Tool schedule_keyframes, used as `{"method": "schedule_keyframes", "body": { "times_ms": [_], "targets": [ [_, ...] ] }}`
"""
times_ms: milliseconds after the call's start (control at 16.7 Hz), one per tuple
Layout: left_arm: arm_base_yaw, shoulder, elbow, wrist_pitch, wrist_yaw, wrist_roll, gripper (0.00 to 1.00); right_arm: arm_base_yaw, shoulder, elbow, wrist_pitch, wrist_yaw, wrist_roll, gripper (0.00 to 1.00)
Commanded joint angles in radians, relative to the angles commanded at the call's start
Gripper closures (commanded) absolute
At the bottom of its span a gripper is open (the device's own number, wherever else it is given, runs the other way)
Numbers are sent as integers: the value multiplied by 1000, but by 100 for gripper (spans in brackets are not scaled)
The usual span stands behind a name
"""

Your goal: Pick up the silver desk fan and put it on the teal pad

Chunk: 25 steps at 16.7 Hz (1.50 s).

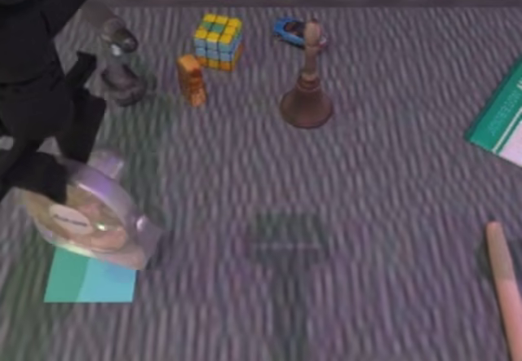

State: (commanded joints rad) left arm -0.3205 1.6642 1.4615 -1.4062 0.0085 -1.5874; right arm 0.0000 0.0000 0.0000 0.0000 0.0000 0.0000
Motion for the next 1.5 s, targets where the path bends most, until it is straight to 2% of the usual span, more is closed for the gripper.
{"method": "schedule_keyframes", "body": {
  "times_ms": [180, 360, 720, 1020, 1320, 1500],
  "targets": [
    [47, -62, -68, 13, 2, -171, 100, 0, 0, 0, 0, 0, 0, 0],
    [70, -93, -101, 20, 3, -245, 100, 0, 0, 0, 0, 0, 0, 0],
    [66, -90, -103, 23, 3, -245, 100, 0, 0, 0, 0, 0, 0, 0],
    [73, -81, -208, 142, 3, -246, 100, 0, 0, 0, 0, 0, 0, 0],
    [74, -78, -224, 158, 3, -246, 100, 0, 0, 0, 0, 0, 0, 0],
    [74, -78, -224, 158, 3, -246, 77, 0, 0, 0, 0, 0, 0, 0]
  ]
}}
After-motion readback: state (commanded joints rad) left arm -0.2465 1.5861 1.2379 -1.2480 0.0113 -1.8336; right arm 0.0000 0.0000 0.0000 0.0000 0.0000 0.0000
